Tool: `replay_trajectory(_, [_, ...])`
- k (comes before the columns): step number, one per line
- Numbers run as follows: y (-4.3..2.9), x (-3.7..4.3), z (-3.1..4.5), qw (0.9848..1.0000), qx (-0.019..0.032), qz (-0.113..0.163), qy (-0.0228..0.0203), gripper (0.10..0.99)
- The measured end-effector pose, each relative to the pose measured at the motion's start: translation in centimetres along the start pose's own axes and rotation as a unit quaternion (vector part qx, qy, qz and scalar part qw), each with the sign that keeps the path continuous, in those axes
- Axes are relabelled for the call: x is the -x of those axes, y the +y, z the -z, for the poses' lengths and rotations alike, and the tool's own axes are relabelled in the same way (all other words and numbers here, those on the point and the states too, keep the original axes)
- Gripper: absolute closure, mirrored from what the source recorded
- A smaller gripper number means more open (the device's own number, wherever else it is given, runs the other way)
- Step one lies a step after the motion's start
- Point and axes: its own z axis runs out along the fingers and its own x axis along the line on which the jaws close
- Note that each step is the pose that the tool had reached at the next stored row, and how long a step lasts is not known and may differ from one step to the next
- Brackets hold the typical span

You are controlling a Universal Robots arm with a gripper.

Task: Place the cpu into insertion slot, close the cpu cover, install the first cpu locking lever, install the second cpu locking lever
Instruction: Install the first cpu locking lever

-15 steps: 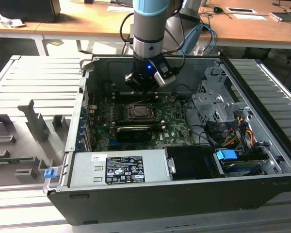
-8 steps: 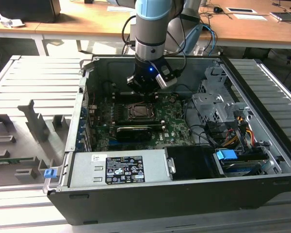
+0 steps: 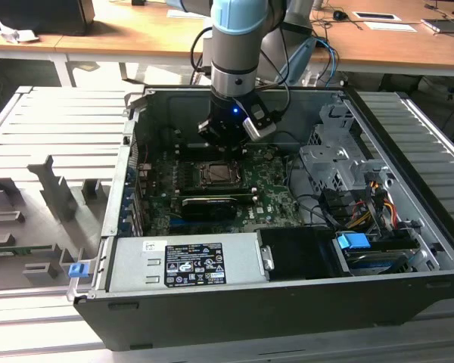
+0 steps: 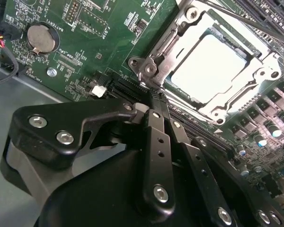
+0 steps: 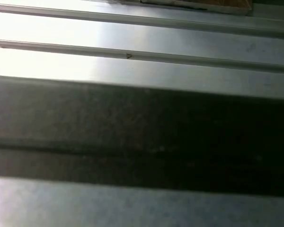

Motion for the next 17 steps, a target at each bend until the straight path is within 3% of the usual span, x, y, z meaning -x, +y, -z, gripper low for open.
replay_trajectory(6, [0.0,0.0,-0.22,1.0,-0.0069,0.0,0.0005,0.98])
replay_trajectory(12, [0.01,0.01,-0.41,1.0,-0.0058,0.0,0.0004,0.98])
replay_trajectory(14, [0.05,0.04,-0.12,1.0,-0.0052,0.0,0.0001,0.98])
replay_trajectory(17, [0.14,0.06,0.98,1.0,-0.0056,0.0,0.0003,0.98])
